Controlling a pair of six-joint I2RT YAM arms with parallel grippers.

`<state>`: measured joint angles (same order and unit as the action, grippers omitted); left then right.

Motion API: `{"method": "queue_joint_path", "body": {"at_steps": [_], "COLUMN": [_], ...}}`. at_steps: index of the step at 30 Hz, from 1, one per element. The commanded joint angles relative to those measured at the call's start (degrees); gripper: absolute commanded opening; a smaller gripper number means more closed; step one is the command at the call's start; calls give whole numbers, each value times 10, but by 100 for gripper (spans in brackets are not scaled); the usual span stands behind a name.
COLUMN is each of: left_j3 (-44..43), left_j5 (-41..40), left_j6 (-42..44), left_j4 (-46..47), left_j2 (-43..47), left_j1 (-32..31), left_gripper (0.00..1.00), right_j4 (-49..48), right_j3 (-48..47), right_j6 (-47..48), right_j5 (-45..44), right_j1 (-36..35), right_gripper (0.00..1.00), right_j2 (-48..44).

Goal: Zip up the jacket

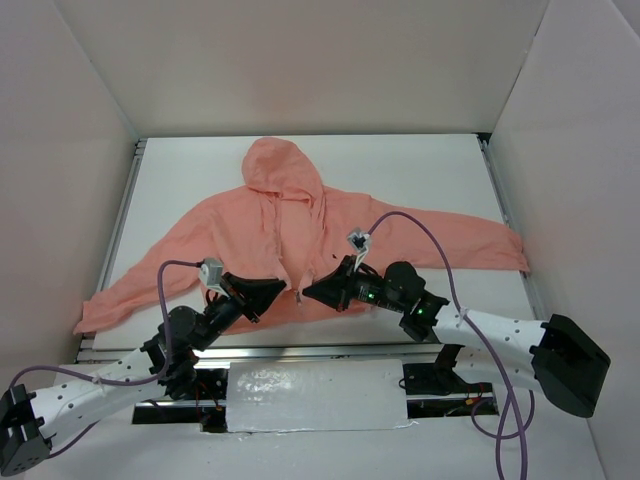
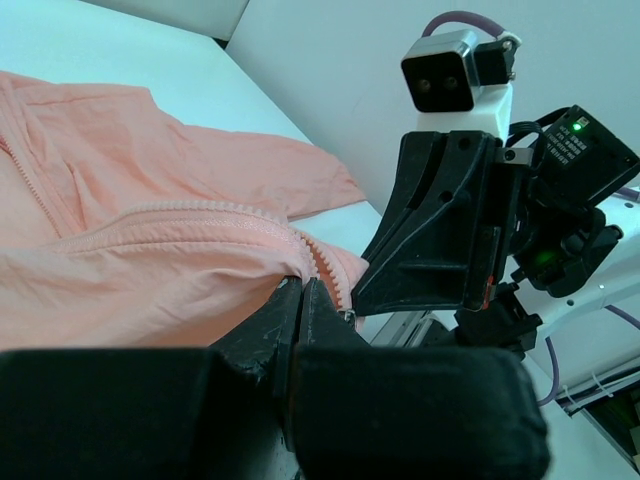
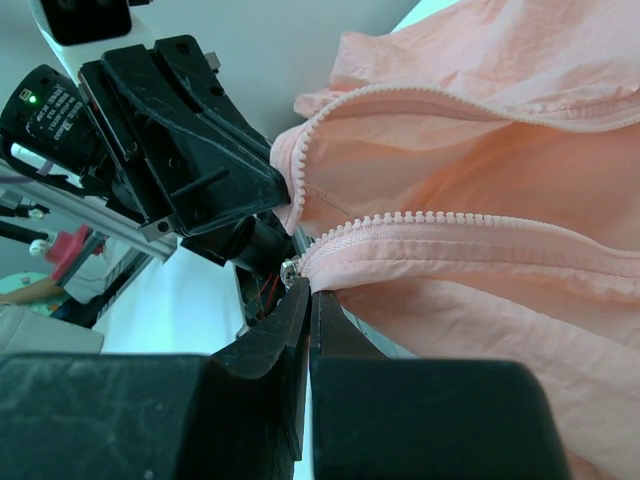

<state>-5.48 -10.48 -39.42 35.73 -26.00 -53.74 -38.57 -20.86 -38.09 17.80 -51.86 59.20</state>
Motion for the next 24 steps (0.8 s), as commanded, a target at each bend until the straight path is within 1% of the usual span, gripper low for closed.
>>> {"method": "queue_joint_path", "body": {"at_steps": [1,14,24], "left_j3": [6,13,20], "left_j5": [-7,-2,-2], "left_j6": [-5,-11,-15], "left_j4": [58,80,85], "left_j2": [2,-16,-22], "left_j1": [2,3,3], "left_gripper": [0,0,0], "right_j4": [-34,-40,-39], "right_j3": [-13,-30,-29], "right_j6": [-7,-16,-16], "right_j5": [13,20,14], "right_j1": [2,2,3], "right_gripper": [0,0,0], "right_j2": [7,28,21]}}
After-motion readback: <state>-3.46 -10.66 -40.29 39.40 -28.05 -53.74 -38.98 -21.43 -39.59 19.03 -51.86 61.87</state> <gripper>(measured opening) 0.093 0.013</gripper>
